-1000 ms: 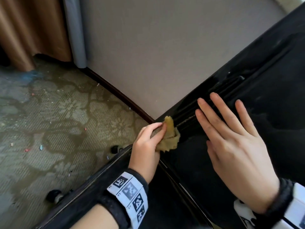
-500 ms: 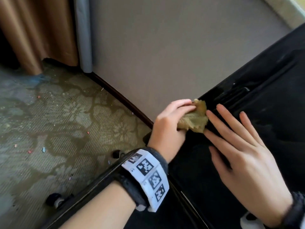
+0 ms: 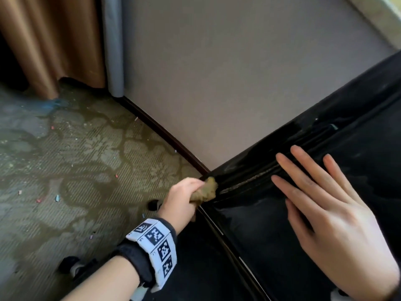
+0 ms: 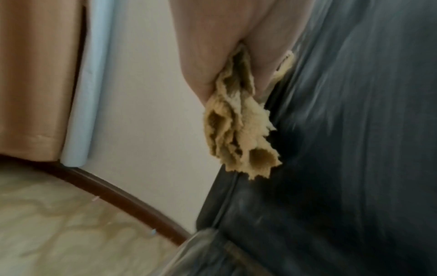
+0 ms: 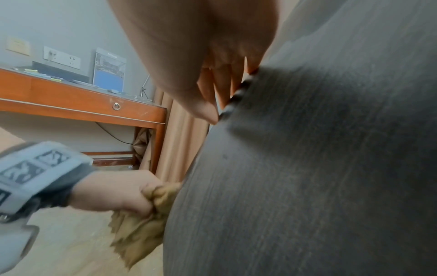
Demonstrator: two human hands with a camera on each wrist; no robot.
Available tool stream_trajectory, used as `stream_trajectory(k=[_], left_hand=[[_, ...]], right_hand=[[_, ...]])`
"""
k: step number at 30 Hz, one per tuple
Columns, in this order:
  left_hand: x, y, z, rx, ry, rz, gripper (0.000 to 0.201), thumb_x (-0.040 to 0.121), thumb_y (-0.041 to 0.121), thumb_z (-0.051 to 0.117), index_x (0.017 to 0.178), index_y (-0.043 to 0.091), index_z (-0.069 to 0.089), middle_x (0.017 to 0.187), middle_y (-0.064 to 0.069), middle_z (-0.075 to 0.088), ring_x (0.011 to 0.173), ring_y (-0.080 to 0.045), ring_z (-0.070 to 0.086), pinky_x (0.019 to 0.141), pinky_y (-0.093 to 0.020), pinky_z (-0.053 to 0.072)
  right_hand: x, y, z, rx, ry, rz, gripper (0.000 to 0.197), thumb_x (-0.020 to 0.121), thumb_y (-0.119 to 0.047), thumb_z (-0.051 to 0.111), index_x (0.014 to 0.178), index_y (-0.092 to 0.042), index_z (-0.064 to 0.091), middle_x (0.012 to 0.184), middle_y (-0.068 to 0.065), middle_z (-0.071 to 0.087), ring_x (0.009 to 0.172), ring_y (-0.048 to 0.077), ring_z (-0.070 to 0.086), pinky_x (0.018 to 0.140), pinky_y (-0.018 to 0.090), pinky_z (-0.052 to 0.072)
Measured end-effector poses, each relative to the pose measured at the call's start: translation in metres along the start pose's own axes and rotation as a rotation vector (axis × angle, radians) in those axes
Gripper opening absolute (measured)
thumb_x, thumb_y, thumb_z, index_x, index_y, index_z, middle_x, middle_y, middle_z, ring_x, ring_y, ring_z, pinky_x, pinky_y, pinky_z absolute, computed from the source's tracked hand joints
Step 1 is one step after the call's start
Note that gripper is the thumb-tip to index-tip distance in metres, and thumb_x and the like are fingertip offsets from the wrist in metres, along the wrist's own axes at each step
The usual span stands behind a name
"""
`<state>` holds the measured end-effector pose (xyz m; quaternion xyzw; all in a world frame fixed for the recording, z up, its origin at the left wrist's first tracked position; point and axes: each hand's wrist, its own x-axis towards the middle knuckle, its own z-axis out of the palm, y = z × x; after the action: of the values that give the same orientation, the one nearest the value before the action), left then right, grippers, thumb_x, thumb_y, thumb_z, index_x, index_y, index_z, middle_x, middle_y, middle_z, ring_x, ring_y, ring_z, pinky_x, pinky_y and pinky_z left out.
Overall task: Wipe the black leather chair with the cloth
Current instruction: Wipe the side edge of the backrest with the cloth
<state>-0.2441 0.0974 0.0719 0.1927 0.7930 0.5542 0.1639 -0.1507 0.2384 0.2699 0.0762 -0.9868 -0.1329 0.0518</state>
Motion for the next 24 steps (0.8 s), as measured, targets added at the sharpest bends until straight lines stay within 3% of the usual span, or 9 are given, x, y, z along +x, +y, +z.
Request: stream_trajectory(k=[1, 3, 5, 7, 9, 11, 14, 19, 24], left_hand=[[0.003, 0.014, -0.005, -0.076, 0.073, -0.019, 0.050, 0.072, -0.015, 0.052, 0.112, 0.011, 0.067, 0.110, -0.003, 0.066, 0.104, -0.016, 0.061, 0.085, 0.003, 0.033], [0.015, 0.048, -0.016, -0.165, 0.157, -0.070, 0.040, 0.078, -0.005, 0.055, 0.111, 0.013, 0.066, 0.099, -0.004, 0.069, 0.091, -0.013, 0.061, 0.075, -0.001, 0.036], [0.028, 0.085, -0.024, -0.194, 0.210, 0.031, 0.033, 0.079, -0.001, 0.056, 0.108, 0.011, 0.065, 0.086, -0.002, 0.068, 0.081, -0.009, 0.058, 0.067, -0.002, 0.036], [0.035, 0.117, -0.028, -0.251, 0.198, 0.249, 0.043, 0.076, -0.006, 0.055, 0.116, 0.009, 0.063, 0.097, 0.002, 0.067, 0.089, 0.002, 0.055, 0.080, 0.003, 0.035], [0.038, 0.126, -0.018, -0.235, 0.125, 0.460, 0.056, 0.070, -0.015, 0.052, 0.123, 0.004, 0.058, 0.124, -0.007, 0.061, 0.116, -0.007, 0.053, 0.102, -0.011, 0.035], [0.035, 0.112, -0.004, -0.200, 0.104, 0.517, 0.067, 0.067, -0.022, 0.049, 0.128, 0.005, 0.053, 0.137, -0.010, 0.050, 0.128, -0.013, 0.045, 0.109, -0.023, 0.033], [0.020, 0.063, 0.012, -0.120, 0.114, 0.453, 0.081, 0.061, -0.029, 0.048, 0.133, 0.008, 0.044, 0.137, -0.003, 0.047, 0.126, -0.009, 0.046, 0.107, -0.021, 0.035], [0.005, 0.020, 0.015, -0.055, 0.031, 0.316, 0.072, 0.069, -0.022, 0.049, 0.133, 0.011, 0.048, 0.135, 0.000, 0.052, 0.125, -0.007, 0.048, 0.106, -0.020, 0.036], [0.004, -0.004, -0.008, 0.028, -0.020, 0.059, 0.089, 0.061, -0.031, 0.037, 0.131, 0.021, 0.051, 0.135, 0.018, 0.041, 0.127, -0.006, 0.044, 0.094, 0.007, 0.024]], right_hand=[[0.001, 0.001, 0.000, 0.007, -0.012, -0.009, 0.036, 0.083, -0.008, 0.053, 0.116, -0.008, 0.065, 0.140, 0.006, 0.047, 0.138, 0.024, 0.033, 0.114, 0.048, 0.026], [0.001, 0.003, 0.000, 0.053, -0.013, -0.021, 0.034, 0.086, -0.011, 0.048, 0.115, -0.007, 0.065, 0.140, 0.006, 0.048, 0.139, 0.023, 0.033, 0.116, 0.048, 0.024], [-0.001, 0.003, -0.003, 0.134, 0.028, -0.012, 0.031, 0.087, -0.011, 0.048, 0.110, -0.007, 0.068, 0.138, 0.006, 0.050, 0.137, 0.023, 0.036, 0.115, 0.047, 0.026], [-0.004, 0.003, -0.008, 0.205, 0.083, 0.012, 0.027, 0.087, -0.009, 0.050, 0.105, -0.006, 0.070, 0.135, 0.007, 0.052, 0.135, 0.022, 0.040, 0.112, 0.046, 0.032], [-0.006, 0.004, -0.013, 0.231, 0.118, 0.037, 0.025, 0.086, -0.007, 0.052, 0.103, -0.005, 0.071, 0.133, 0.007, 0.054, 0.133, 0.022, 0.043, 0.110, 0.045, 0.036], [-0.009, 0.007, -0.015, 0.232, 0.130, 0.048, 0.024, 0.085, -0.006, 0.054, 0.101, -0.005, 0.072, 0.131, 0.007, 0.055, 0.132, 0.021, 0.044, 0.109, 0.043, 0.037], [-0.012, 0.010, -0.016, 0.245, 0.132, 0.041, 0.023, 0.084, -0.004, 0.055, 0.100, -0.004, 0.072, 0.130, 0.007, 0.056, 0.131, 0.021, 0.045, 0.109, 0.042, 0.038], [-0.013, 0.005, -0.006, 0.224, 0.136, 0.032, 0.023, 0.083, -0.001, 0.056, 0.098, -0.003, 0.072, 0.130, 0.006, 0.056, 0.133, 0.023, 0.042, 0.112, 0.046, 0.033], [-0.013, 0.006, -0.004, 0.172, 0.082, 0.008, 0.024, 0.085, -0.006, 0.053, 0.100, -0.005, 0.072, 0.132, 0.005, 0.054, 0.136, 0.023, 0.038, 0.113, 0.047, 0.030]])
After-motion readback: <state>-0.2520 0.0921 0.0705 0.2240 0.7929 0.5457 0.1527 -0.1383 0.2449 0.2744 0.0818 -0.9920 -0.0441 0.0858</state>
